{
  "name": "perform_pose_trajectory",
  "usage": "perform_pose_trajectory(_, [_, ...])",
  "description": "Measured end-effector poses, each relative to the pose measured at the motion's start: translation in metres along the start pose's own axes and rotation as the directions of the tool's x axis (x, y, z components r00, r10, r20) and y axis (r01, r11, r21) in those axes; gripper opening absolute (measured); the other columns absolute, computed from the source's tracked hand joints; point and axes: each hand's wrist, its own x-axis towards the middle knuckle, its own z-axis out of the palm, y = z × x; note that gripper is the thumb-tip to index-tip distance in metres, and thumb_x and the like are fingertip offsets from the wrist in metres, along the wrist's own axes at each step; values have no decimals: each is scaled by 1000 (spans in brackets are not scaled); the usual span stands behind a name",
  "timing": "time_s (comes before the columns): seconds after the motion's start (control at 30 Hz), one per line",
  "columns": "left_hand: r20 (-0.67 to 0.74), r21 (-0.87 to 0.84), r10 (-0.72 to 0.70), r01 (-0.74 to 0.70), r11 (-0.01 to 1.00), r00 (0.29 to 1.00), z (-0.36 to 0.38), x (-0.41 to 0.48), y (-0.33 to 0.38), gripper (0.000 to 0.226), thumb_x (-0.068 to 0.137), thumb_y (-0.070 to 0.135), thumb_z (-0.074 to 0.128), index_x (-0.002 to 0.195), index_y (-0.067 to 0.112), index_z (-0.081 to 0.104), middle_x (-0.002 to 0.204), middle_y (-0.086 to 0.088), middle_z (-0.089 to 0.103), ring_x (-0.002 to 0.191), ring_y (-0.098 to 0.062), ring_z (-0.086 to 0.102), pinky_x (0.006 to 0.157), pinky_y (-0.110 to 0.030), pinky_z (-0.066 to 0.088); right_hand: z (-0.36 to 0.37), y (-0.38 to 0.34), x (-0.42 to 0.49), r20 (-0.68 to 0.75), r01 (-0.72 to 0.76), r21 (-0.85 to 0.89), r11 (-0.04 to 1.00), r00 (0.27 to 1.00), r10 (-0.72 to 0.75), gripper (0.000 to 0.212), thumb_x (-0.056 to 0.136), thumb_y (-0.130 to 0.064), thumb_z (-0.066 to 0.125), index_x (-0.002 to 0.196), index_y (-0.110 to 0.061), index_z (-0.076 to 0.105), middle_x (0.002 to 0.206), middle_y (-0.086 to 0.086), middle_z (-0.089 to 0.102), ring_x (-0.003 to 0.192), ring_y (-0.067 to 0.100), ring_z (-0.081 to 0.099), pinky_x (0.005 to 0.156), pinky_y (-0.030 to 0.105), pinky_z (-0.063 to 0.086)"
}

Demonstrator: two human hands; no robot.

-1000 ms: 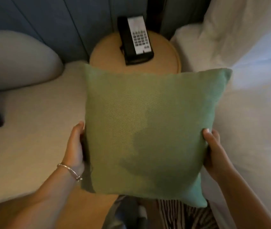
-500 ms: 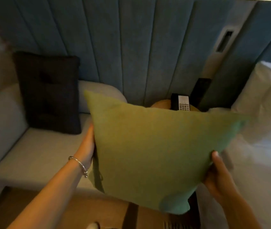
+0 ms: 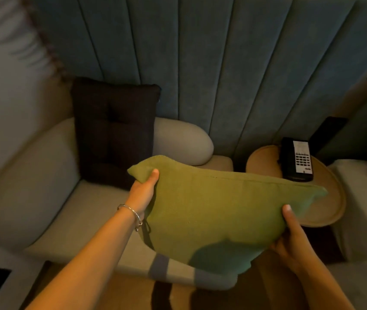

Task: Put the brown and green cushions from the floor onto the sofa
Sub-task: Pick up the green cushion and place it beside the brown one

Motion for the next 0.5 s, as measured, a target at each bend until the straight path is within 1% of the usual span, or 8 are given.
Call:
perform_pose_trajectory(0.03, [-7,30,-10,10,1000,1000,-3,13,2,47,82,48,56,122,23,50,107,-2,60,99,-25,59,90,-44,47,5,2,7,-12,-7,16,1000,1000,7,66,69,-45,54,131,-28,41,109,-3,65,90,14,68,64,38,60])
perform_pose_trajectory(0.07, [-22,51,-16,17,999,1000,-4,24,5,51,83,48,54,125,20,49,110,-4,59,101,-27,57,93,-46,45,9,2,13,-22,-17,25,1000,1000,18,67,69,-45,55,132,-28,41,107,-3,66,88,14,69,62,36,60])
perform_pose_trajectory(0.13, [-46,63,-13,16,998,999,-6,46,8,52,85,47,52,127,16,49,110,-6,57,98,-27,55,90,-43,44,18,2,30,-28,-59,2,998,998,59,73,67,-49,57,135,-26,39,107,-1,66,91,19,67,63,40,57])
perform_pose_trajectory(0.23, [-59,79,-46,50,996,997,-6,73,8,52,87,46,50,127,13,48,114,-9,56,99,-28,54,93,-44,43,27,1,62,-46,-141,-45,989,989,139,81,64,-55,58,138,-28,36,113,3,63,100,26,61,68,45,51])
perform_pose_trajectory(0.27, [-63,75,-50,55,996,997,-5,83,8,52,87,45,50,127,12,48,115,-11,57,98,-28,54,92,-44,44,31,1,74,-54,-168,-42,985,985,165,84,62,-56,60,138,-29,36,119,6,61,104,29,60,73,48,51])
perform_pose_trajectory(0.33, [-73,53,-60,64,997,996,-4,102,13,51,88,44,50,126,11,49,112,-11,58,92,-26,55,87,-41,44,39,0,98,-74,-210,-38,977,976,207,91,59,-58,62,140,-29,32,128,8,56,111,33,55,82,53,49])
perform_pose_trajectory(0.43, [-58,19,-79,80,997,995,-1,130,25,52,88,43,50,129,11,47,110,-10,57,92,-26,55,84,-41,44,53,-7,125,-79,-211,-68,975,976,205,90,61,-59,60,140,-26,33,111,4,60,101,28,58,71,47,50])
perform_pose_trajectory(0.5, [-42,15,-75,76,997,996,2,149,35,52,88,43,49,130,12,46,114,-12,58,92,-26,55,82,-39,44,62,-12,143,-75,-211,-82,974,976,205,88,61,-60,60,137,-21,39,107,2,63,99,27,60,70,46,51])
